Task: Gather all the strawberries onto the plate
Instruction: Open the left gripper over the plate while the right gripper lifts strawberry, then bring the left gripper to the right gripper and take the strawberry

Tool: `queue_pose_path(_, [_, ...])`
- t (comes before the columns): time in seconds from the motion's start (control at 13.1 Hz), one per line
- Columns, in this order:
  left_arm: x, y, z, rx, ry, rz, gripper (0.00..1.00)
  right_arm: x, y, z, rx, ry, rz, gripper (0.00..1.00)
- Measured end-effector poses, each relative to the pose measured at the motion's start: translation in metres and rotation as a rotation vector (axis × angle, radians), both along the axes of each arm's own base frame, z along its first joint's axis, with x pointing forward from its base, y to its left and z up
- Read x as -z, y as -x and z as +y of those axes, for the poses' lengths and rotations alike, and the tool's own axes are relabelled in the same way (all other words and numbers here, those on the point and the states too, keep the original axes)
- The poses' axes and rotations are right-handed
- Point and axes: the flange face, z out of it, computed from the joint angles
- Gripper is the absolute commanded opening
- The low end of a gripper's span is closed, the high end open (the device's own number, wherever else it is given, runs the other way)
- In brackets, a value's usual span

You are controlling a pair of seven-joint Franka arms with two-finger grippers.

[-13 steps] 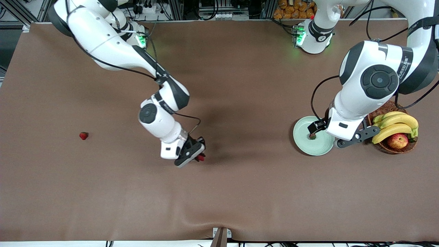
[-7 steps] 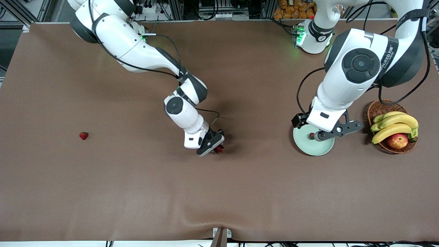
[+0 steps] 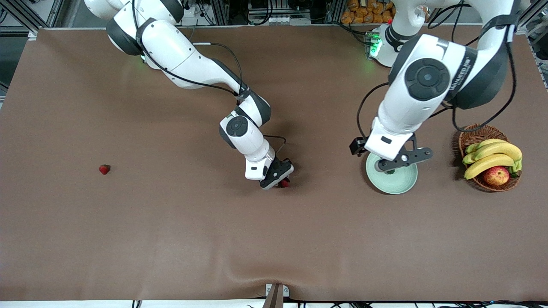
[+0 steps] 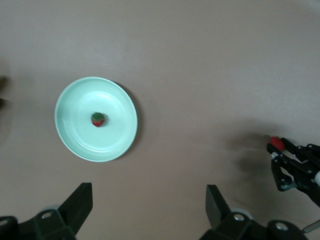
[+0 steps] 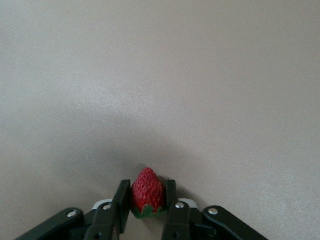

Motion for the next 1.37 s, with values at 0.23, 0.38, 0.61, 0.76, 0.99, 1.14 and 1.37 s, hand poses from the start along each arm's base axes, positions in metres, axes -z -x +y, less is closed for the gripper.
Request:
queue_pose_path(0.23, [0.019, 0.003, -0.026, -0.044, 0.013, 0.000, 1.00, -0.012, -0.026, -0.021, 0.046, -0.008, -0.031, 1.00])
queue_pose_path(0.38, [0.034, 0.006, -0.043, -0.111, 0.027, 0.002, 1.00, -0.034, -0.053, -0.055, 0.100, -0.017, -0.054, 1.00])
queue_pose_path(0.61, [0.067, 0.019, -0.087, -0.197, 0.041, 0.009, 1.00, -0.075, -0.075, -0.113, 0.172, -0.006, -0.067, 1.00])
queue_pose_path(0.76, [0.096, 0.014, -0.109, -0.284, 0.093, -0.018, 1.00, -0.095, -0.079, -0.157, 0.220, 0.014, -0.063, 1.00])
queue_pose_path(0.99, [0.139, -0.012, -0.123, -0.516, 0.198, -0.058, 1.00, -0.120, -0.075, -0.217, 0.264, 0.074, -0.023, 1.00])
queue_pose_path(1.14, [0.155, -0.032, -0.132, -0.676, 0.254, -0.075, 1.00, -0.132, -0.069, -0.253, 0.284, 0.120, 0.016, 1.00])
queue_pose_path(1.37, [0.180, -0.050, -0.136, -0.935, 0.356, -0.099, 1.00, -0.149, -0.065, -0.308, 0.306, 0.205, 0.124, 1.00])
